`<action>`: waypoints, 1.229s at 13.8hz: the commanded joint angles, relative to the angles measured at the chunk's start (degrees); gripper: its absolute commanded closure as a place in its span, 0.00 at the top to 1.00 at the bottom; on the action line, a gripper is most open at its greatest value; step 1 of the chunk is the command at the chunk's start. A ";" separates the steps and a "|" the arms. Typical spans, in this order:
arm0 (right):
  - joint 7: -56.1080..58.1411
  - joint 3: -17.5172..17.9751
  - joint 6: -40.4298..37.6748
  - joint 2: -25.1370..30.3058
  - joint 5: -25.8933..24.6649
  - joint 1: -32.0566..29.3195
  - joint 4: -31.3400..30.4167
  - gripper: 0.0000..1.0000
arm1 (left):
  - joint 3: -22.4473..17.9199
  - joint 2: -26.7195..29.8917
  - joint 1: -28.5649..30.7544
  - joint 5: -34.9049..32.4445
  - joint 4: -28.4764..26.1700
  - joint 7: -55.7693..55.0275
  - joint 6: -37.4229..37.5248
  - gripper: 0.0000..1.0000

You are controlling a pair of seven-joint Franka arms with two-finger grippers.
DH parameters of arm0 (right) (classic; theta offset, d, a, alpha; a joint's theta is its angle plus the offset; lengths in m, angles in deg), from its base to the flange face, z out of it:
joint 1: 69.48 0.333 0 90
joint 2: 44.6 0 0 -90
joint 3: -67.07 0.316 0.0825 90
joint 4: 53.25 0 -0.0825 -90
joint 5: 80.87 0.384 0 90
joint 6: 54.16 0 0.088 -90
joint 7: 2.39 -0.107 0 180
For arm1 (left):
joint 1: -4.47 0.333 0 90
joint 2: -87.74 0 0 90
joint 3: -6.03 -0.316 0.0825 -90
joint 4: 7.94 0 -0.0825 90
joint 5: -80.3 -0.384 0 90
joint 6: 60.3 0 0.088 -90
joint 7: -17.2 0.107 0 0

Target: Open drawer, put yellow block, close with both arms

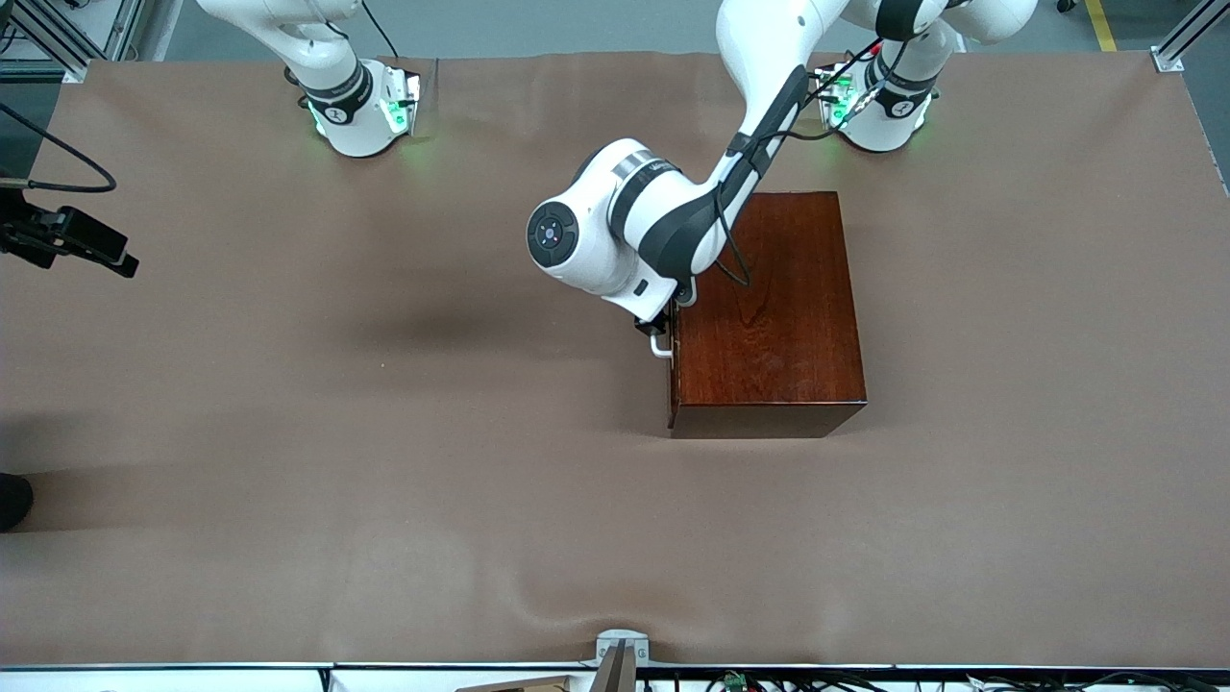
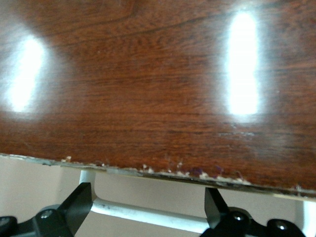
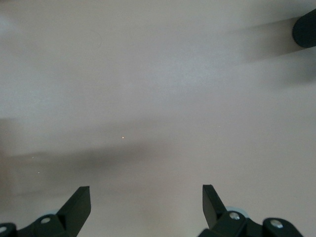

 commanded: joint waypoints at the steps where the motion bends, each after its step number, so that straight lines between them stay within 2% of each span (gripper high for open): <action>1: -0.40 -0.05 0.16 0.90 -0.62 0.41 -0.83 1.00 | 0.25 3.41 -2.13 -1.78 -1.46 -5.27 7.36 1.00; 12: -0.40 -0.05 0.16 0.90 -0.62 0.41 -0.83 1.00 | -0.01 6.22 -2.92 -1.78 -1.11 -6.59 6.31 1.00; 17: -0.40 -0.05 0.16 0.90 -0.62 0.41 -0.83 1.00 | 0.16 6.22 -3.88 -1.78 -1.11 -11.24 5.07 1.00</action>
